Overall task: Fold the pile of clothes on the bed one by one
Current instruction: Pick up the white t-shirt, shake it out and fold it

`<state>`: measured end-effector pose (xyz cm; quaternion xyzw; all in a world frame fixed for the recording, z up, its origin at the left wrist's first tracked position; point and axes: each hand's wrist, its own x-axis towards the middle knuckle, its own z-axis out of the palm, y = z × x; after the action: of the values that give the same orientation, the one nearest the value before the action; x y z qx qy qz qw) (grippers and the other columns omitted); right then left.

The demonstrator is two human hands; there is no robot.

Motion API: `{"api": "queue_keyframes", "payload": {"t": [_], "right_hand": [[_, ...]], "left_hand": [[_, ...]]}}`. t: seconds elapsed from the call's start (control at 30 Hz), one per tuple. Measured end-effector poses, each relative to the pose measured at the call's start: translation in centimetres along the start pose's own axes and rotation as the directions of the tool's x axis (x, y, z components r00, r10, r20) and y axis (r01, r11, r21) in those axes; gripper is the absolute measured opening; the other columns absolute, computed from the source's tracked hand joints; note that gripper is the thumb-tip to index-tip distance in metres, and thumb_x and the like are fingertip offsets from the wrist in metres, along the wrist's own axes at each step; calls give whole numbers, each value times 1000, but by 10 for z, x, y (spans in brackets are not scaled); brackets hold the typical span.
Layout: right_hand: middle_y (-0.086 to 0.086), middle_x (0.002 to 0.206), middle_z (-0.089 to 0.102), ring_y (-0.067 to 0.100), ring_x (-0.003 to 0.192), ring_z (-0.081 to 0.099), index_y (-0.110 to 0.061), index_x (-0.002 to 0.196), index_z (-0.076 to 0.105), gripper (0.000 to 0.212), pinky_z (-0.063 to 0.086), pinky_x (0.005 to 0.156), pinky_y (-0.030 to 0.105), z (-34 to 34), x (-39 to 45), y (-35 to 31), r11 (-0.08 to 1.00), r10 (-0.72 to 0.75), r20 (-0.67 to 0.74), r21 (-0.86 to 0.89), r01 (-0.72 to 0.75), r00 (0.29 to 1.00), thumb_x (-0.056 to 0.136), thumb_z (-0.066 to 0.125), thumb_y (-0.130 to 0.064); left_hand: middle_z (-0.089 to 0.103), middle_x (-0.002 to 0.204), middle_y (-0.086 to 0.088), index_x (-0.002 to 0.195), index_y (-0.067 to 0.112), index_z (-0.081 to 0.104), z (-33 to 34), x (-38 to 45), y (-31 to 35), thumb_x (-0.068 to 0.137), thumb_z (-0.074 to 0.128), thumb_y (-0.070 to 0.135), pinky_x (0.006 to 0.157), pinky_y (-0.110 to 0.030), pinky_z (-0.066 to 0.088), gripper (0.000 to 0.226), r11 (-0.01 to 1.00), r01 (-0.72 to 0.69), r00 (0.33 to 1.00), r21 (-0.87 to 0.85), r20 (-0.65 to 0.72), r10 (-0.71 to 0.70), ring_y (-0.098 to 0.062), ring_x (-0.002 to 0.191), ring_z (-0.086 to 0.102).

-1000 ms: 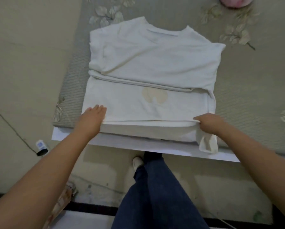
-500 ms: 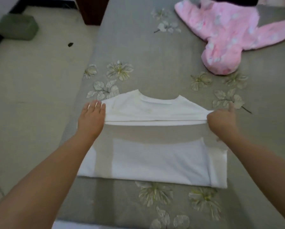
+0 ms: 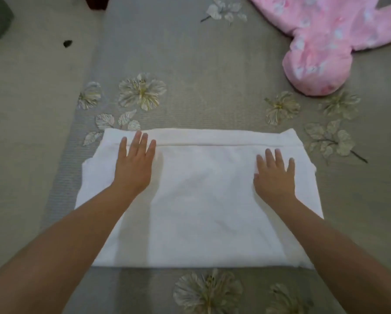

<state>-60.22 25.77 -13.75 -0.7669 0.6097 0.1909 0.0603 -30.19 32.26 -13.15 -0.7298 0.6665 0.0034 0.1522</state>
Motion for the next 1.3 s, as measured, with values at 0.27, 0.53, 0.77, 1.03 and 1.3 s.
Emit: {"api": "queue_keyframes", "payload": {"t": [0.27, 0.53, 0.77, 1.03, 1.3], "right_hand": [[31, 137, 37, 43, 128, 35, 2, 132, 42, 67, 26, 102, 52, 78, -104, 74, 789, 422, 40, 475, -389, 906, 82, 27, -39], [2, 60, 40, 20, 69, 40, -3, 69, 49, 31, 21, 56, 27, 85, -142, 89, 267, 627, 204, 850, -453, 752, 90, 49, -27], [28, 85, 55, 31, 78, 49, 14, 90, 53, 31, 28, 64, 36, 93, -127, 115, 424, 607, 149, 770, -477, 781, 97, 41, -14], [29, 119, 54, 40, 113, 46, 8, 120, 49, 40, 28, 99, 42, 109, -130, 91, 391, 781, 117, 676, -625, 614, 89, 51, -16], [17, 145, 33, 32, 136, 25, -1, 136, 36, 60, 9, 110, 51, 120, -123, 43, 481, 703, 132, 636, -604, 699, 89, 45, -37]], "left_hand": [[38, 138, -29, 130, -1, 47, 62, -90, 34, 88, -5, 62, 102, -60, 24, 92, 942, 11, 981, -336, 186, 55, -48, 127, 34], [36, 136, -30, 138, 3, 22, 39, -106, 73, 92, 4, 57, 113, -42, 0, 73, 891, -228, 956, -393, 85, 282, -13, 141, -12], [3, 145, -8, 137, 4, 13, 62, -135, 93, 80, -15, 68, 109, -29, -16, 90, 921, -188, 909, -342, 293, 295, -28, 136, 3], [53, 125, -28, 118, -4, 58, 17, -110, 104, 90, -2, 58, 94, -57, 38, 90, 930, -337, 868, -145, 334, 367, -44, 114, 53], [8, 155, -9, 146, 10, 12, -26, -2, 207, 97, 32, 19, 113, -35, 4, 55, 795, -603, 782, -67, 148, 606, -24, 143, 4]]}}
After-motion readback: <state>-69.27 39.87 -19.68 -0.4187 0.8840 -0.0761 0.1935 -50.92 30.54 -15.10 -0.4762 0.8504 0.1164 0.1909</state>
